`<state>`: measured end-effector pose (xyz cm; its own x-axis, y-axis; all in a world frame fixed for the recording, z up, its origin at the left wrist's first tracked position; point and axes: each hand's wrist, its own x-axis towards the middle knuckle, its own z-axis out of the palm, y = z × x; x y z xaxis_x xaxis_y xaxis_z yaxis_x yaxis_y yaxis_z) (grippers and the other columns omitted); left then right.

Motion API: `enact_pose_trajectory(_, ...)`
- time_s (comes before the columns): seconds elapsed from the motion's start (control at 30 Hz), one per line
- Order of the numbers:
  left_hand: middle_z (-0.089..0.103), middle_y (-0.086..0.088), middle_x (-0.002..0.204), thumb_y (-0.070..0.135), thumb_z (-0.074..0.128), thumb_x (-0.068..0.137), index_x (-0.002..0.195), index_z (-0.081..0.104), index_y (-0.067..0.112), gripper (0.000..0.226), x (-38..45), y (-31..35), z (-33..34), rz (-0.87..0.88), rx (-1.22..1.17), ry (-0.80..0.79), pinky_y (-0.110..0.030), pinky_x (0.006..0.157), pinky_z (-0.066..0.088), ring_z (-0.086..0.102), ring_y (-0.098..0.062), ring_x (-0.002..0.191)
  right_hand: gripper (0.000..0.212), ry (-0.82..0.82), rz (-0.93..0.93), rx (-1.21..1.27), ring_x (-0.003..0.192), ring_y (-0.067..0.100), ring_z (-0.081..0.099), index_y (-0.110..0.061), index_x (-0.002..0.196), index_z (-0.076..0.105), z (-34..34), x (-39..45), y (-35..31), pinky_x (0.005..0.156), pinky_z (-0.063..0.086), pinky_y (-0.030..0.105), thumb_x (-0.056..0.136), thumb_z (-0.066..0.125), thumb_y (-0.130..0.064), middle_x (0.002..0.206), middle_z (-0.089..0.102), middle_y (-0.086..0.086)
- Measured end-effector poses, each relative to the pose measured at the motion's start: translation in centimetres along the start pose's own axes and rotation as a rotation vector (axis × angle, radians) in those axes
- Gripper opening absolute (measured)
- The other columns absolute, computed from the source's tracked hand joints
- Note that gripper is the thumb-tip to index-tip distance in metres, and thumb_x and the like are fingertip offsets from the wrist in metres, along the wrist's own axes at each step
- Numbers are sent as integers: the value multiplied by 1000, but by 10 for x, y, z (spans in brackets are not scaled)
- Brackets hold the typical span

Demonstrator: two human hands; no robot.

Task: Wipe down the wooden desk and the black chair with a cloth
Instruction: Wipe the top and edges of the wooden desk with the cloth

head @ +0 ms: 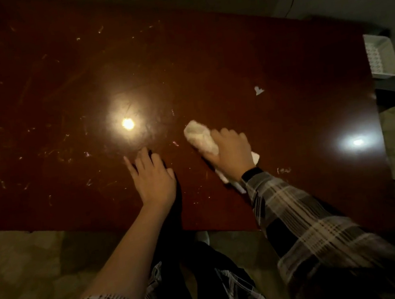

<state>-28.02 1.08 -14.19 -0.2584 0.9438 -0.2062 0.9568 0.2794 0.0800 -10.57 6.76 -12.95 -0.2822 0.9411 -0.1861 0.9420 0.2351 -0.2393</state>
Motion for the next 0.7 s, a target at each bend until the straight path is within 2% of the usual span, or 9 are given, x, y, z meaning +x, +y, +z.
enact_pose_trajectory(0.07,34,-16,145,24,52,88,113,52,8,30,-2,-2,-2,9,3,-2,-48,114,-7,27,-30,137,45,-69,-102,-78,98,26,50,-18,125,48,5,-15,-1,77,29,37,90,52,-45,110,55,5)
enact_pose_trajectory(0.13,34,-14,144,24,51,89,115,51,8,30,-2,-3,-3,22,-4,8,-49,115,-5,27,-28,137,45,-81,-91,-92,98,27,52,-18,128,45,-3,1,5,74,28,36,92,49,-45,112,55,7)
enact_pose_trajectory(0.23,36,-13,143,25,52,90,120,48,7,35,-2,-6,-2,17,-20,27,-48,117,-2,30,-26,136,46,-27,105,-83,97,32,57,-15,125,42,-11,45,14,73,34,38,93,46,-47,112,58,13)
enact_pose_trajectory(0.33,34,-12,144,25,53,91,132,41,9,46,-4,-9,-2,23,-48,22,-46,116,-5,29,-24,136,49,1,235,-142,103,33,55,-18,134,37,-11,49,3,80,38,41,93,49,-42,116,55,13)
enact_pose_trajectory(0.4,32,-11,145,25,52,91,139,34,12,53,-7,-10,-1,35,-59,23,-45,115,-6,27,-24,137,49,-6,203,-141,103,30,53,-22,137,36,-4,26,-15,81,37,40,93,51,-38,116,54,11)
enact_pose_trajectory(0.5,31,-12,145,25,52,92,143,29,14,57,-10,-9,-2,55,-53,11,-46,115,-4,25,-25,138,48,-92,11,-132,102,29,50,-24,137,37,13,-25,-38,80,33,39,92,51,-38,117,53,8)
enact_pose_trajectory(0.57,30,-11,146,28,50,93,145,25,16,59,-11,-11,-6,74,-29,-6,-47,115,-4,24,-25,139,47,-123,-53,-130,101,29,51,-25,135,39,10,-29,-33,76,31,38,92,50,-38,116,54,7)
enact_pose_trajectory(0.63,27,-10,148,31,47,94,147,21,16,61,-11,-16,-9,113,2,-32,-47,115,-5,21,-25,140,41,-108,45,-136,99,30,54,-24,132,42,1,-8,-12,73,30,37,92,48,-34,114,56,9)
enact_pose_trajectory(0.7,23,-9,151,34,43,96,149,16,16,62,-12,-21,-11,154,24,-59,-47,114,-8,16,-24,142,41,-65,252,-125,101,33,55,-21,131,41,-13,13,12,75,35,38,93,48,-35,114,56,13)
